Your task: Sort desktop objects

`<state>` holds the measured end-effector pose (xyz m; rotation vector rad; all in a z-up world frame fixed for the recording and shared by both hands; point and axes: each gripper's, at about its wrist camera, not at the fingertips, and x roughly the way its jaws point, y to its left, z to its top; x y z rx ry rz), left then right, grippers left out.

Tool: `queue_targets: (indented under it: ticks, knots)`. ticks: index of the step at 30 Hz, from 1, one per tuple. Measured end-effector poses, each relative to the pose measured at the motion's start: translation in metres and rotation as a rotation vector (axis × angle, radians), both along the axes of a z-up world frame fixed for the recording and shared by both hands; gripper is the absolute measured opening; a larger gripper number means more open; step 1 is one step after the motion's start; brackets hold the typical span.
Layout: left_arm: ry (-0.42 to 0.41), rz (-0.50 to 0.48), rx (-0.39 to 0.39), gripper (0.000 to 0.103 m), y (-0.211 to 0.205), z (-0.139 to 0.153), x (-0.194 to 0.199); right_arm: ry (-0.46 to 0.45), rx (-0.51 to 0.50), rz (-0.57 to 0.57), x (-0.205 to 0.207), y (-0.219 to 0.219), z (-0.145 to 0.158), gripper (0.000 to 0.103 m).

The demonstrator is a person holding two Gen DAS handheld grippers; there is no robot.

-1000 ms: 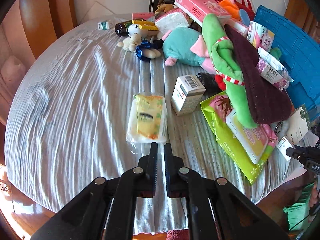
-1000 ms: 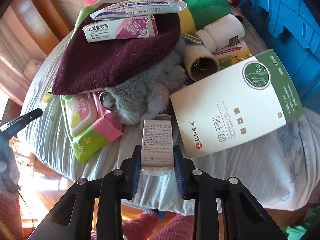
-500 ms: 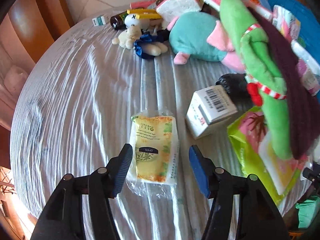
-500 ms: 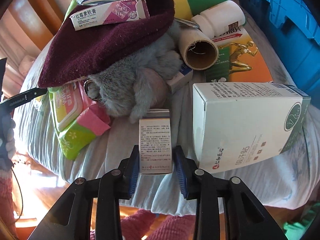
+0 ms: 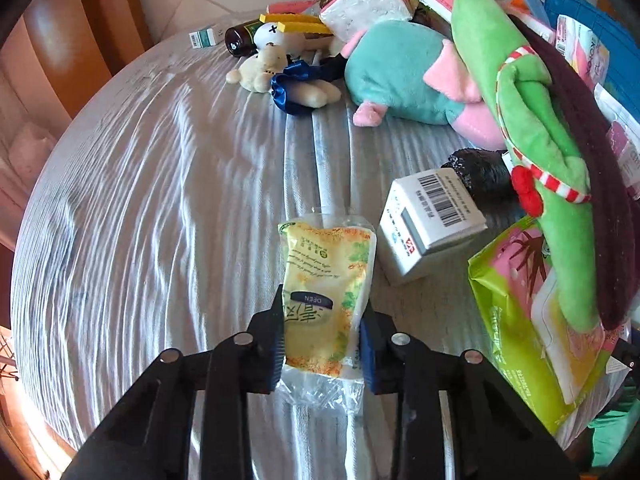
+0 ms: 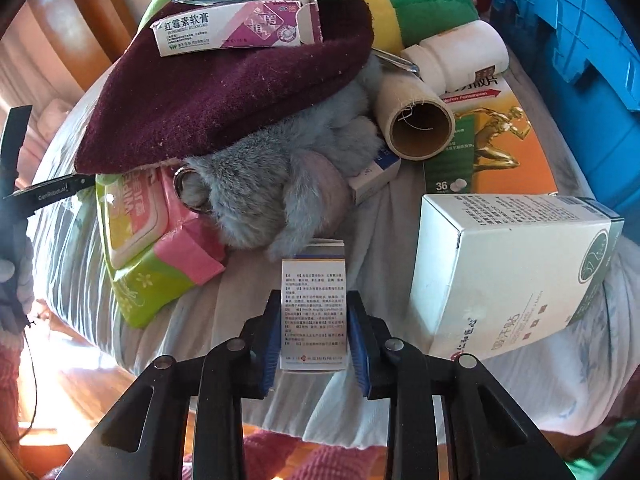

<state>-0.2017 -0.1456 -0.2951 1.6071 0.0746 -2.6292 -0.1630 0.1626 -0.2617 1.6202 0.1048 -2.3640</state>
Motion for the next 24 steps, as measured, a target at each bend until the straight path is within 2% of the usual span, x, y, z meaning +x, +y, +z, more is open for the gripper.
queue_targets:
  ticks: [4,12,19,24]
  knots:
    - [0.065,0.035,0.012,0.025,0.001,0.023,0.017,0.045,-0.013,-0.012,0.007,0.005,0.019,0.029]
    - [0.251,0.033,0.018,0.024,0.009,0.096,0.048,0.196,-0.049,-0.039,0.017,0.022,0.079,0.029]
    - [0.408,-0.06,-0.019,0.024,0.064,0.168,0.055,0.362,-0.106,-0.028,-0.005,0.031,0.159,0.029]
    - [0.476,-0.142,-0.024,0.024,0.118,0.207,0.045,0.482,-0.131,-0.017,-0.012,0.045,0.213,0.029]
